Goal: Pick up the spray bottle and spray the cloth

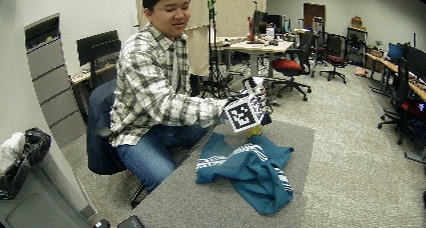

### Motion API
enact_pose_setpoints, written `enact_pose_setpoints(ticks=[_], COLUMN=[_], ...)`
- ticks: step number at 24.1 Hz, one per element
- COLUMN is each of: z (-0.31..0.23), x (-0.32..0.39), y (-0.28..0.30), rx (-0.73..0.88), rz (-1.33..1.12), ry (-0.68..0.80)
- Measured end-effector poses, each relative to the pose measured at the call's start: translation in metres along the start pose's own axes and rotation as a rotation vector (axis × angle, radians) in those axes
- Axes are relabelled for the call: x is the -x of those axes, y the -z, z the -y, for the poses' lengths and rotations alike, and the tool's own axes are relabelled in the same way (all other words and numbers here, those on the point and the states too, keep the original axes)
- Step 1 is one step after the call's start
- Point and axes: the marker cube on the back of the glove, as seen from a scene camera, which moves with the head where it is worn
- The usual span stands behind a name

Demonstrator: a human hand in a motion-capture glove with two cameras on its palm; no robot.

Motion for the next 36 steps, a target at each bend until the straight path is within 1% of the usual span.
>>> enact_pose_setpoints(ticks=[9, 17, 23, 29, 36], z=[-0.003, -0.012, -0.011, -0.019, -0.031], x=[0.000, -0.005, 0.000, 0.007, 0.026], y=[0.001, 0.002, 0.008, 0.024, 0.059], rx=[0.055, 0.154, 0.147, 0.224, 0.305], rz=[0.013, -0.097, -0.118, -0.263, -0.539], ry=[-0.019, -0.035, -0.040, -0.049, -0.056])
